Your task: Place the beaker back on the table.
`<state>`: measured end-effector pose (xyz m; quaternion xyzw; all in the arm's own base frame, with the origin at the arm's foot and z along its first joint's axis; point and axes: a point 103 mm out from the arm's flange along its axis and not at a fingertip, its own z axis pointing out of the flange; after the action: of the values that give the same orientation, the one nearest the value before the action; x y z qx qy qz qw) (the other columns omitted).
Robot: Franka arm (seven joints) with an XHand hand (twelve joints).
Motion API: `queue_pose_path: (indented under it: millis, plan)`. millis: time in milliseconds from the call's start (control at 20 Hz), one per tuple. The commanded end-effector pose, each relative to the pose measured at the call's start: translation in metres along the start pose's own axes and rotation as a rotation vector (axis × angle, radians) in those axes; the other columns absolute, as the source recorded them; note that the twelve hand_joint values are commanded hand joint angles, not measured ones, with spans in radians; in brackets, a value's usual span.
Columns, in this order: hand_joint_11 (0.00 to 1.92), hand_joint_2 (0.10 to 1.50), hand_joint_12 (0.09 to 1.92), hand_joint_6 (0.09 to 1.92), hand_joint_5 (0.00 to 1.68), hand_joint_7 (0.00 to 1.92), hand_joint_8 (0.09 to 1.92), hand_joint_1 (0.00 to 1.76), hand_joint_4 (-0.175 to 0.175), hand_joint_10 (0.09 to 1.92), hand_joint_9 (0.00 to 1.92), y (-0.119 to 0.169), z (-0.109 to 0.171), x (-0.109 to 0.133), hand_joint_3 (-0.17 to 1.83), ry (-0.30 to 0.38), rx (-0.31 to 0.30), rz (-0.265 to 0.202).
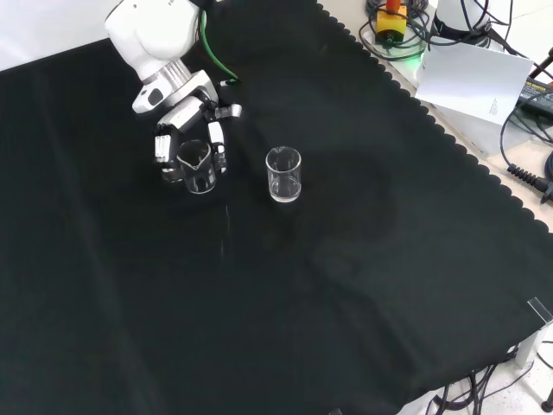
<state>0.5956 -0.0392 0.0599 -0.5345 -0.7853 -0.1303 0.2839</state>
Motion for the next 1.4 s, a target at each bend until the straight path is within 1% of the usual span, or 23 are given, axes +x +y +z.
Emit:
queue_pose_path:
  millis: [50, 200, 450, 600, 750, 850, 1050, 1250, 1300, 1400]
  plan:
    - [0.31, 0.86, 1.32, 0.42, 0.39, 0.31, 0.61, 1.03, -0.035, 0.09, 0.78, -0.004, -0.002, 0.001, -0.17, -0.067, 0.064, 0.030]
    - [0.24, 0.85, 1.35, 0.37, 0.37, 0.25, 0.63, 0.99, -0.037, 0.09, 0.73, -0.008, -0.008, 0.005, -0.17, -0.079, 0.062, 0.031]
    - [0.20, 0.84, 1.37, 0.31, 0.36, 0.20, 0.64, 0.96, -0.034, 0.09, 0.68, -0.014, -0.018, 0.015, -0.17, -0.095, 0.071, 0.029]
    - [0.16, 0.83, 1.39, 0.27, 0.36, 0.15, 0.65, 0.93, -0.031, 0.09, 0.63, -0.023, -0.027, 0.021, -0.17, -0.099, 0.048, 0.036]
    - [0.08, 0.82, 1.44, 0.21, 0.36, 0.10, 0.66, 0.89, -0.029, 0.09, 0.58, -0.035, -0.045, 0.033, -0.17, -0.116, 0.024, 0.054]
    - [0.05, 0.81, 1.46, 0.18, 0.36, 0.08, 0.66, 0.87, -0.029, 0.09, 0.55, -0.045, -0.059, 0.042, -0.17, -0.123, 0.006, 0.070]
    - [0.02, 0.81, 1.47, 0.15, 0.36, 0.06, 0.67, 0.85, -0.030, 0.09, 0.53, -0.075, -0.089, 0.065, -0.17, -0.152, -0.034, 0.098]
    - [0.00, 0.82, 1.48, 0.12, 0.34, 0.04, 0.67, 0.81, -0.034, 0.09, 0.52, -0.109, -0.112, 0.088, -0.17, -0.171, -0.076, 0.111]
    - [0.00, 0.82, 1.48, 0.12, 0.34, 0.04, 0.67, 0.80, -0.034, 0.09, 0.51, -0.118, -0.117, 0.093, -0.17, -0.177, -0.081, 0.117]
    - [0.00, 0.82, 1.47, 0.12, 0.34, 0.04, 0.67, 0.80, -0.035, 0.09, 0.51, -0.135, -0.126, 0.102, -0.17, -0.189, -0.066, 0.130]
